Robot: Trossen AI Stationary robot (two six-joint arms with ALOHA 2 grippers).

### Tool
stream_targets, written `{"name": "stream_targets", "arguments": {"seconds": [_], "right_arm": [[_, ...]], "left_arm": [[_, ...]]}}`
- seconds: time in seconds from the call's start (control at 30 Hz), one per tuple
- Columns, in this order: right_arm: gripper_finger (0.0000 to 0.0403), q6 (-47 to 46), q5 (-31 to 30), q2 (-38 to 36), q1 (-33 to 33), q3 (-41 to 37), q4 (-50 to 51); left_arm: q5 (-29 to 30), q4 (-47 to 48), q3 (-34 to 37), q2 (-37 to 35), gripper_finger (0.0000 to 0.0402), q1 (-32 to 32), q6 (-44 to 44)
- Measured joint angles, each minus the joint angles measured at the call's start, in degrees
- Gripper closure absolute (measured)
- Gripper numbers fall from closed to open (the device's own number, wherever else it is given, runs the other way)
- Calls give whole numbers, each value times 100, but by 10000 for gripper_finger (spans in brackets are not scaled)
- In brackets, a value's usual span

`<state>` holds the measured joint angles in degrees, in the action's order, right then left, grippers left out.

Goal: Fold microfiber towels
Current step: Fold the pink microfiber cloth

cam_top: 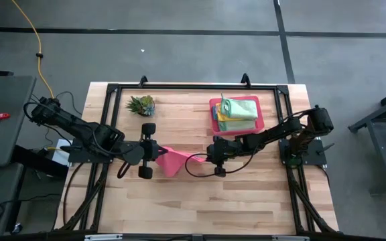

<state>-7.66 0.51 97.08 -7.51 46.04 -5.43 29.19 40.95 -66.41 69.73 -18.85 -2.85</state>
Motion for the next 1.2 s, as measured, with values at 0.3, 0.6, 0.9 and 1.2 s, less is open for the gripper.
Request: {"name": "stream_targets", "arguments": {"seconds": [0.3,0.6,0.9,1.2], "right_arm": [[403,23,59,-223,2,-2,22],[403,119,-142,-1022,2,-2,512],[403,-142,-806,-2405,2,-4,1176],[403,-43,-1432,-3070,11,983,2663]], "left_arm": [[-1,3,2,0,401,0,-1],[135,407,-170,0,401,3,2],[659,1126,-616,0,401,236,492],[1307,1288,-1223,0,401,706,1385]]}}
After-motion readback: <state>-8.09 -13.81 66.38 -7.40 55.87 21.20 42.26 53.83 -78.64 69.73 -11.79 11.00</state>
